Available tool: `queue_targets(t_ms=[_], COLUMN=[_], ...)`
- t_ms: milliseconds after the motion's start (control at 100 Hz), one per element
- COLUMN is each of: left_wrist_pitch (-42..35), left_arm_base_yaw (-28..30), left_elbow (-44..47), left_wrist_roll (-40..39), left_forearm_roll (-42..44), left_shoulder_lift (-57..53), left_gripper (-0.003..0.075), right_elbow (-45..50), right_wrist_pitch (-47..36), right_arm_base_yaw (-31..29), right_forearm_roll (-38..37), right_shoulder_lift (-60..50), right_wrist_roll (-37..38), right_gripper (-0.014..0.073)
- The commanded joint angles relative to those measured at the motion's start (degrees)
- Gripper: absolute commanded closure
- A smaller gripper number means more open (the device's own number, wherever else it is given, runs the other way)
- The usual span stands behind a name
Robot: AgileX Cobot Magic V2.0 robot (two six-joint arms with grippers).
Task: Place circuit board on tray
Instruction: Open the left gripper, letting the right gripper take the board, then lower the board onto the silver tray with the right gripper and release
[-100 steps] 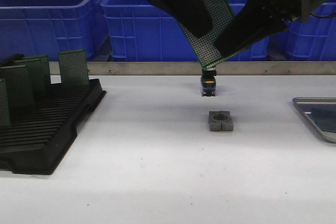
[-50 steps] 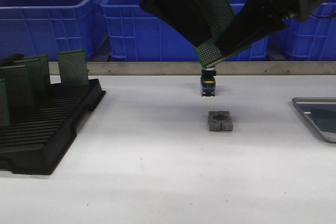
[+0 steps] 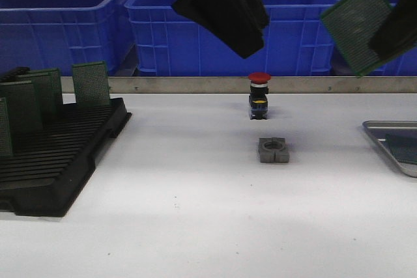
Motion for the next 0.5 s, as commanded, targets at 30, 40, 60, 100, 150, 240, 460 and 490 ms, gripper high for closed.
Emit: queue_targets(t_ms=[30, 40, 60, 100, 150, 240, 460, 490], left_wrist_pitch=[2.29, 2.29, 2.29, 2.29, 2.29, 2.29, 2.29, 2.29], left_arm_base_yaw=[-0.39, -0.39, -0.39, -0.39, -0.39, -0.39, -0.39, -0.39], left_elbow=[-1.53, -1.53, -1.53, -1.53, -1.53, -1.53, -1.53, -1.53], left_wrist_roll=[-0.1, -0.1, -0.1, -0.1, -0.1, -0.1, -0.1, -0.1], left_forearm_roll=[-3.41, -3.41, -3.41, -3.41, -3.41, -3.41, -3.41, -3.41], left_shoulder_lift=[-3.26, -3.26, -3.26, -3.26, -3.26, -3.26, -3.26, -3.26], left_gripper=[0.0153, 0.0153, 0.0153, 0.0153, 0.0153, 0.0153, 0.0153, 0.0153], right_elbow=[-1.41, -1.41, -1.41, -1.41, -1.41, -1.41, -1.41, -1.41], right_wrist_pitch=[-1.46, -1.82, -2.42, -3.43, -4.76, -5.9, -8.18, -8.58], right_arm_base_yaw=[-5.53, -5.8, -6.61, -8.04, -9.62, -12.12, -14.73, -14.73], right_forearm_roll=[1.81, 1.81, 1.81, 1.81, 1.81, 1.81, 2.14, 2.4], right_shoulder_lift=[-1.85, -1.76, -1.63, -1.25, -0.61, 1.43, 9.27, 10.66], right_wrist_roll=[4.49, 5.17, 6.18, 7.92, 10.38, 13.92, 17.62, 18.1], right_gripper=[0.0662, 0.0662, 0.0662, 0.0662, 0.0662, 0.0662, 0.0662, 0.0662])
